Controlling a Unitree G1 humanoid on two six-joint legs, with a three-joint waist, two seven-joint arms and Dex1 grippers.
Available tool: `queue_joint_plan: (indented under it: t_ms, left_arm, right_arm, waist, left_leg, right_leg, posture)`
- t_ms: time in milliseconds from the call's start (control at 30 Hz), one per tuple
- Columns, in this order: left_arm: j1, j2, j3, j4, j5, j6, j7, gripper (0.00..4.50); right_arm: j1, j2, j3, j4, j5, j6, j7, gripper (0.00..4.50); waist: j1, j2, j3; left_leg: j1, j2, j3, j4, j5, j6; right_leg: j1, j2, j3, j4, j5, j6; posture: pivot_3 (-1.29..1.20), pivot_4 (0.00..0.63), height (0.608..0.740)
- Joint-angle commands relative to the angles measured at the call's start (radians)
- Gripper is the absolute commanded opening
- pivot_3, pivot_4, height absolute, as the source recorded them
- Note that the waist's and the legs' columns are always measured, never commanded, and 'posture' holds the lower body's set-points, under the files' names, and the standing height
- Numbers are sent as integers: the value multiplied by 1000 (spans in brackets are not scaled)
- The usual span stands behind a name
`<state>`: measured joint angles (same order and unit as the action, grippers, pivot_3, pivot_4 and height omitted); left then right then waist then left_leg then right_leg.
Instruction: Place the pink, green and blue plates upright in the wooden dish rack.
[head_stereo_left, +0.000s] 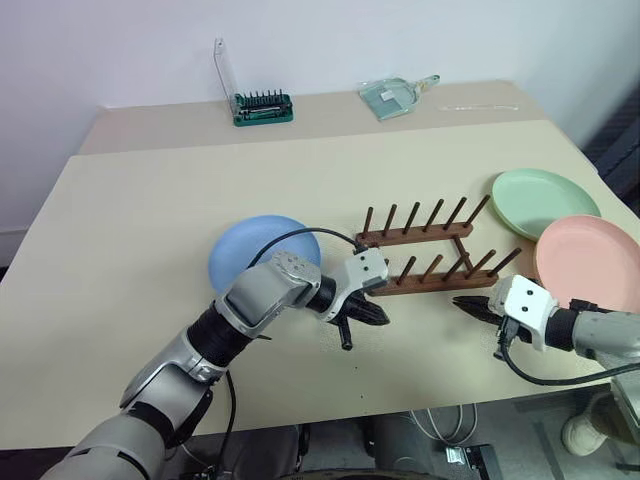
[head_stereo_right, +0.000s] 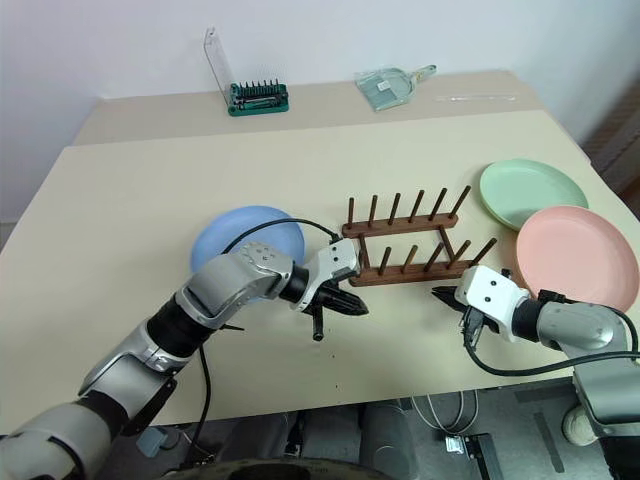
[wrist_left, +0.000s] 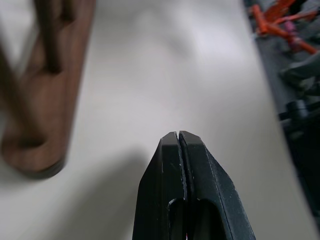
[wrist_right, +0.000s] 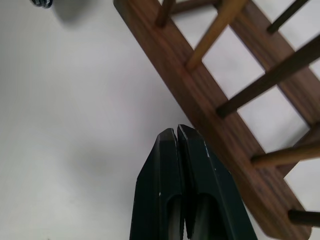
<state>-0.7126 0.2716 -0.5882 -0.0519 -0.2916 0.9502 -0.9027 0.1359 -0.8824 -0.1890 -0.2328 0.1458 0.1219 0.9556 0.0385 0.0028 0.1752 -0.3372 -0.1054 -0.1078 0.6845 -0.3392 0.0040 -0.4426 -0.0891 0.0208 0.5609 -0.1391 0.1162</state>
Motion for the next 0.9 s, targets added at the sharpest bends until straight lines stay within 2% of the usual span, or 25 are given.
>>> queue_joint_plan:
  t_ms: [33, 300, 467, 900]
  left_arm:
    - [-48, -38, -43, 50, 86, -78, 57, 0]
    - [-86, -96, -44, 148, 205, -179, 148, 0]
    - [-116, -156, 50, 260, 202, -157, 207, 0]
    - [-242, -177, 149, 565, 274, -374, 244, 0]
  right_arm:
    - [-36, -6, 20, 25, -38, -17, -26, 38]
    - [-161, 30, 90, 137, -132, -86, -127, 38]
    - [-248, 62, 136, 223, -190, -147, -182, 38]
    - [-465, 119, 221, 465, -272, -276, -265, 38]
  waist:
    - [1, 0, 0]
    - [-1, 0, 0]
    - [-1, 0, 0]
    - [-8, 0, 0]
  left_leg:
    - [0, 0, 0, 0, 0, 0]
    - [0, 0, 0, 0, 0, -1]
    - [0, 0, 0, 0, 1, -1]
    - [0, 0, 0, 0, 1, -2]
  right_leg:
    - [0, 0, 0, 0, 0, 0]
    - [0, 0, 0, 0, 0, 0]
    - [0, 0, 0, 0, 0, 0]
    - [-1, 0, 0, 0, 1, 0]
  posture:
    - [0, 150, 740]
    - [0, 150, 740]
    - [0, 150, 740]
    - [0, 150, 740]
